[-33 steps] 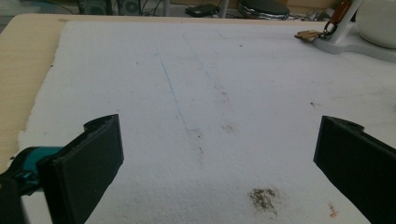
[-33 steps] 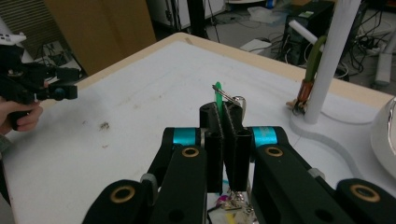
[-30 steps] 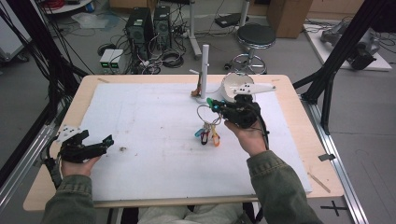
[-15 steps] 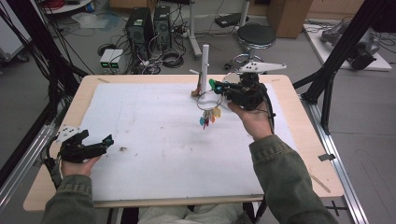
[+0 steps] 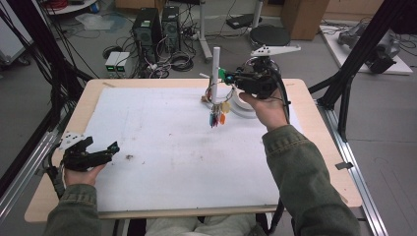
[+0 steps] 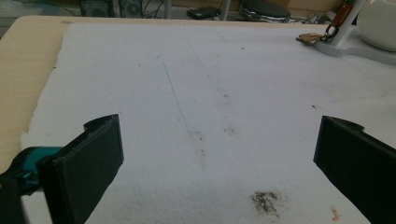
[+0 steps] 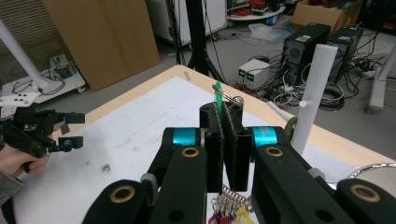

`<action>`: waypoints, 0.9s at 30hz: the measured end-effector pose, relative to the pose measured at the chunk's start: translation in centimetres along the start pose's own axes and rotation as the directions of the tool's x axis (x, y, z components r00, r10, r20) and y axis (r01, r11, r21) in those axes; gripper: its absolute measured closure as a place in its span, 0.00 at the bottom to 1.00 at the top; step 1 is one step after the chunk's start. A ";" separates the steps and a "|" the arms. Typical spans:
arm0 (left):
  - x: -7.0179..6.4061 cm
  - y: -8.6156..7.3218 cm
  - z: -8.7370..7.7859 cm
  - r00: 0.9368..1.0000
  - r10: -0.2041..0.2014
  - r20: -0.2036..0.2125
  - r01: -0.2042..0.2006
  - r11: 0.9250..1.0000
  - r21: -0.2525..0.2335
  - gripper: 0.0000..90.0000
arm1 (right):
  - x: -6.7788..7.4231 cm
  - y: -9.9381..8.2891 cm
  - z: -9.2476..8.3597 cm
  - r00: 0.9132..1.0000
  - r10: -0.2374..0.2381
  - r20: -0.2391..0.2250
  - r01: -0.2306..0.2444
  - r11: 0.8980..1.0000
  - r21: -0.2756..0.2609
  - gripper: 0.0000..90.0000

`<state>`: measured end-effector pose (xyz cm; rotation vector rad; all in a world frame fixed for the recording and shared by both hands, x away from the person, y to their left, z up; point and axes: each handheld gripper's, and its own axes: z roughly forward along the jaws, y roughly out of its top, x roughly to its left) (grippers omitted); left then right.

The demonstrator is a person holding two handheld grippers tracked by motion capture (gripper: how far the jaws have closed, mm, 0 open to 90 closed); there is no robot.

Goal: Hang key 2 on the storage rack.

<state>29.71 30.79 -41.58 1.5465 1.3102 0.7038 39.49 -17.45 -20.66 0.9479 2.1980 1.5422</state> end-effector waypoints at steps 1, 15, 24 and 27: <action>0.0 0.0 0.0 1.000 0.000 0.000 0.000 1.000 0.000 0.02 | -0.1 0.1 0.0 1.000 -0.001 -0.001 0.001 1.000 0.004 0.98; 0.0 0.0 0.0 1.000 0.004 0.000 -0.004 1.000 0.000 0.02 | -2.2 2.5 1.5 1.000 -0.011 -0.014 0.011 1.000 0.029 0.97; 0.3 0.1 -0.1 1.000 0.008 -0.007 -0.008 1.000 0.000 0.02 | -3.2 3.5 2.4 1.000 0.011 -0.004 -0.011 1.000 0.028 0.97; 0.2 0.1 -0.1 1.000 0.008 -0.007 -0.008 1.000 0.002 0.02 | -3.5 3.8 2.7 1.000 0.024 -0.005 -0.024 0.999 0.021 0.97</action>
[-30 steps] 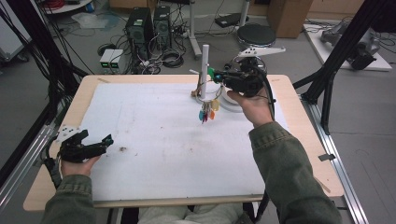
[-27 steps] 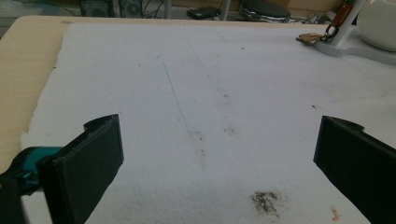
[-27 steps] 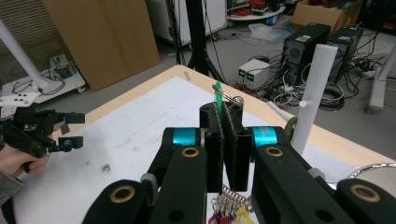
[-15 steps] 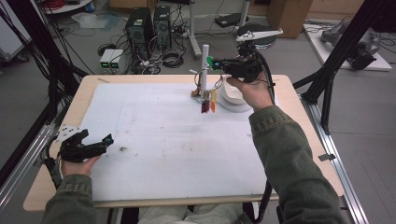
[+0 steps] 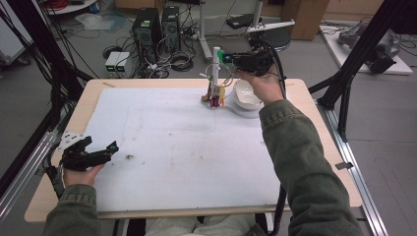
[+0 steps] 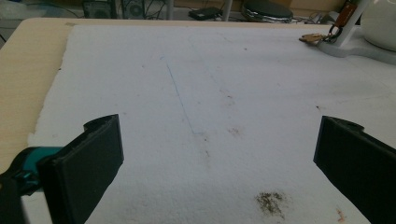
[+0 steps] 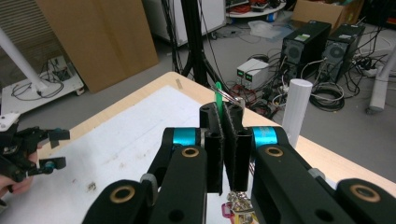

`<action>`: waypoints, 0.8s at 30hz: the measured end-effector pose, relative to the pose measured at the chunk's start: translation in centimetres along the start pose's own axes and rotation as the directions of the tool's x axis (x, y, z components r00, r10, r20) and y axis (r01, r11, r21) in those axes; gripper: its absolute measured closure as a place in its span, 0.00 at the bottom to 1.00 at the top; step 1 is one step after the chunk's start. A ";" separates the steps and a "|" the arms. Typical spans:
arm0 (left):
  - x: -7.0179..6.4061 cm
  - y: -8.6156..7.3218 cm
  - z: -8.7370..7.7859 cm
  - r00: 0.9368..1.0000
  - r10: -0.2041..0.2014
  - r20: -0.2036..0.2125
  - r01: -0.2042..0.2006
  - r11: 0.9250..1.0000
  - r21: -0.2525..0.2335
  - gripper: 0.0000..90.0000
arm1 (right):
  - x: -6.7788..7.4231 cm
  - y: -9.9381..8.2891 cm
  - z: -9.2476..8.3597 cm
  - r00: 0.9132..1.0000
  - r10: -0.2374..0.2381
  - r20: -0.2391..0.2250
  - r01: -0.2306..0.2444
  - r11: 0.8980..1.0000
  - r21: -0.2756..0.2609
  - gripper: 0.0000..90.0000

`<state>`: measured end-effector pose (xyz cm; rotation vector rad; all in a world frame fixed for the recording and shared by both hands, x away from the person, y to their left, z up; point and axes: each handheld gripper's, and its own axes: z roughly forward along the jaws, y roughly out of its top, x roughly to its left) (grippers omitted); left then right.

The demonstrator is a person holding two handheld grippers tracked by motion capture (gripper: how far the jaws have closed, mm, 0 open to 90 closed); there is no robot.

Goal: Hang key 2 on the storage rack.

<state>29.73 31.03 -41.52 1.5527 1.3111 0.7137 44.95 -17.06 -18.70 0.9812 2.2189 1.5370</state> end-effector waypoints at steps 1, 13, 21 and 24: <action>0.0 0.0 0.0 1.000 0.000 0.000 0.000 1.000 -0.001 0.02 | -0.2 0.1 0.1 1.000 -0.004 0.002 0.004 1.000 -0.002 0.97; 0.1 0.0 0.0 1.000 0.001 -0.004 -0.001 1.000 -0.001 0.02 | -1.8 1.1 0.7 1.000 0.011 0.017 -0.011 1.000 0.009 0.97; 0.1 0.0 0.0 1.000 0.003 -0.006 -0.003 1.000 0.004 0.02 | -3.2 1.6 1.8 0.999 0.027 0.039 -0.028 0.999 0.027 0.97; 0.2 0.0 0.0 1.000 0.002 -0.008 -0.002 1.000 0.004 0.02 | -3.6 1.9 2.3 0.999 0.030 0.036 -0.032 0.999 0.040 0.97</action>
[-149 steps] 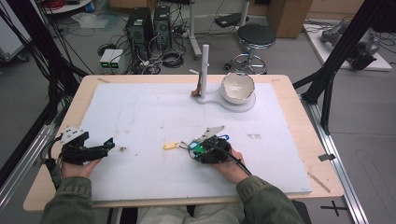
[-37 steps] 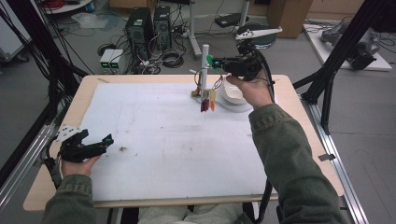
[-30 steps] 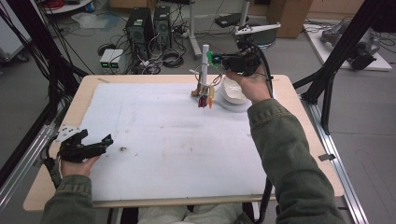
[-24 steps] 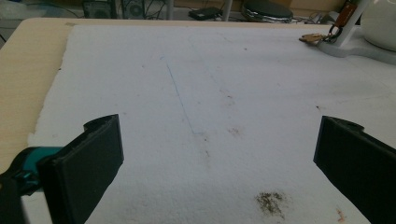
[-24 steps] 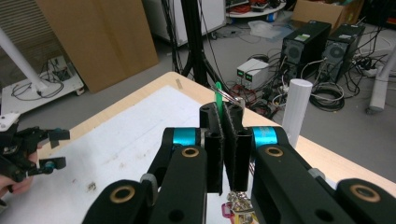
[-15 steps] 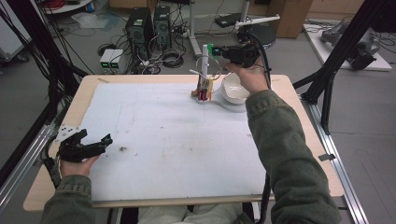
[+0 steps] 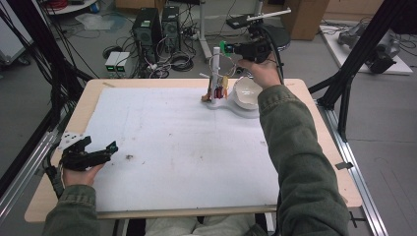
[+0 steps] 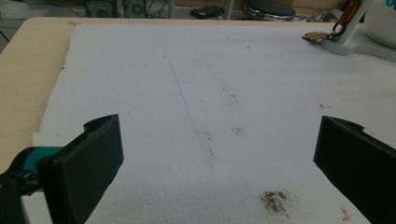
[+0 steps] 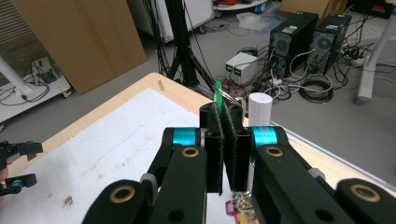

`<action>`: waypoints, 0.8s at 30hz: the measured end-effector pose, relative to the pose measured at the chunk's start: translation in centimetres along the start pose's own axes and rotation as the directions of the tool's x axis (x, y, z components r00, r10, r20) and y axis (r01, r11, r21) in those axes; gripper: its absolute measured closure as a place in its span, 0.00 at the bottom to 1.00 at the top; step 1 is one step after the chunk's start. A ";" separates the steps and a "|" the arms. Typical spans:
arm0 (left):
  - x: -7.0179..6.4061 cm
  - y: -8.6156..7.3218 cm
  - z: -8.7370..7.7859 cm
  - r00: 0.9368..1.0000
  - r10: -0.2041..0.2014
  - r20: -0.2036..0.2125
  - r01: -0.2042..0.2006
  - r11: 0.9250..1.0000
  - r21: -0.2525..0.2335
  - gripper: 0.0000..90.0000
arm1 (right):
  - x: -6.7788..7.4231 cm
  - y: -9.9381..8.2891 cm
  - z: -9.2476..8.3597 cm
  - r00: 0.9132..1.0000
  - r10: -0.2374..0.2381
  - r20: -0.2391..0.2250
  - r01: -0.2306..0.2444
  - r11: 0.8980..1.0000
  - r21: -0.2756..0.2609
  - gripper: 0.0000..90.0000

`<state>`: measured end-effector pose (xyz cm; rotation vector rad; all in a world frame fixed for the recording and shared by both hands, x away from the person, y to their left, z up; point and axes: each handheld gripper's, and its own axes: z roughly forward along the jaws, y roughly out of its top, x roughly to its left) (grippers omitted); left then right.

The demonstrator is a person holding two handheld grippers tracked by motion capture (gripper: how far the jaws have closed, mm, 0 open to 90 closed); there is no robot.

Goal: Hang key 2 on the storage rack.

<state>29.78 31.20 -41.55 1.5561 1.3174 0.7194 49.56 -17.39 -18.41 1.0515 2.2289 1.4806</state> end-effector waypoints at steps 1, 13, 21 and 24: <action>0.0 0.0 0.0 1.000 0.000 0.001 0.000 1.000 0.000 0.02 | -0.1 0.1 0.1 1.000 0.002 0.001 -0.002 1.000 0.002 0.97; 0.3 0.0 -0.1 1.000 -0.005 -0.008 0.005 1.000 -0.003 0.02 | -0.7 0.2 2.1 1.000 0.001 0.005 -0.002 0.999 0.050 0.97; 0.4 0.0 -0.1 1.000 -0.006 -0.007 0.006 1.000 -0.003 0.02 | -1.0 -0.2 3.1 1.000 0.013 0.022 -0.015 0.997 0.079 0.97; 0.4 0.0 -0.1 1.000 -0.004 -0.008 0.004 1.000 -0.001 0.02 | -1.3 -0.6 3.3 0.999 0.027 0.029 -0.029 0.995 0.091 0.97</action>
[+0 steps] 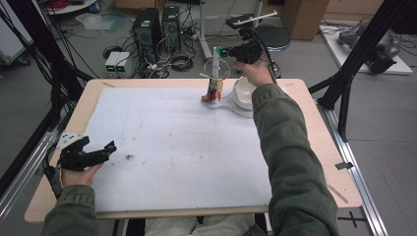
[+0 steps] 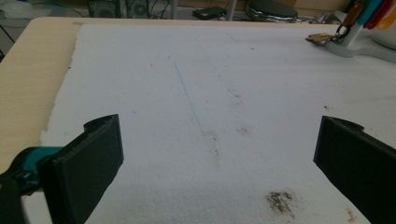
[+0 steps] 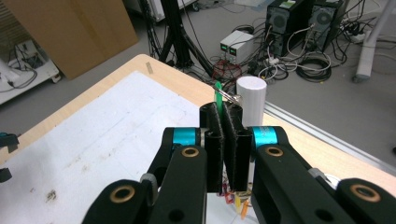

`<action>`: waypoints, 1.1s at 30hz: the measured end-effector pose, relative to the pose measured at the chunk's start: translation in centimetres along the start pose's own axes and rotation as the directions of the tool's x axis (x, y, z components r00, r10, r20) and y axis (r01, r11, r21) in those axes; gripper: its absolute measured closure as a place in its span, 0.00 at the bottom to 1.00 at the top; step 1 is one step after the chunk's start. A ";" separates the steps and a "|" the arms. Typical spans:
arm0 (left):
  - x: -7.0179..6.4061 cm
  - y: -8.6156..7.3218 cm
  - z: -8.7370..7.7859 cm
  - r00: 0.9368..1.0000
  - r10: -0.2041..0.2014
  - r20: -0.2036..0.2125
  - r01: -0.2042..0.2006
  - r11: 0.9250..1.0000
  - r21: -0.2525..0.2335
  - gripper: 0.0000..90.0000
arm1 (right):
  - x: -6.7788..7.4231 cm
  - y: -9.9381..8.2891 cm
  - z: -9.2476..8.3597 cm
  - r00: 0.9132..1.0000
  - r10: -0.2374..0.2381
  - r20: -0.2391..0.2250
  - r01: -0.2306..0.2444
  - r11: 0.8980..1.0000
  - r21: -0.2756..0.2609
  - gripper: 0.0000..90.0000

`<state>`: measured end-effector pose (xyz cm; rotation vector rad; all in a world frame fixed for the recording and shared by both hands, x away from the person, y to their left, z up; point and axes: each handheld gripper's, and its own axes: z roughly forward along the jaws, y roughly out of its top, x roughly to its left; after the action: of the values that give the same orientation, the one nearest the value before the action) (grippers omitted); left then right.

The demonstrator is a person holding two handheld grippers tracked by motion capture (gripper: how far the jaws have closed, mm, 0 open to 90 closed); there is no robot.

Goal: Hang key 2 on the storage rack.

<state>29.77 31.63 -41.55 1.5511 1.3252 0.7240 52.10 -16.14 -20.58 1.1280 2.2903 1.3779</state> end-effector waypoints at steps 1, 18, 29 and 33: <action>0.0 0.0 0.0 1.000 -0.001 -0.001 0.001 1.000 -0.002 0.02 | 0.0 0.0 0.1 1.000 -0.002 0.005 0.002 1.000 0.009 0.97; 0.0 0.0 0.0 1.000 -0.003 0.000 0.003 1.000 -0.002 0.02 | -0.5 -0.6 1.0 0.999 0.010 0.053 -0.016 0.994 0.108 0.97; 0.0 0.0 0.0 1.000 -0.003 -0.001 0.003 1.000 -0.003 0.02 | -0.6 -0.7 0.6 0.997 0.043 0.058 -0.050 0.991 0.123 0.78; 0.0 0.0 0.0 1.000 -0.003 0.000 0.003 1.000 -0.002 0.02 | -0.7 -0.8 0.4 0.997 0.038 0.071 -0.047 0.990 0.134 0.50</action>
<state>29.78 31.59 -41.57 1.5472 1.3260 0.7241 52.36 -16.62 -21.60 1.2508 2.3540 1.1938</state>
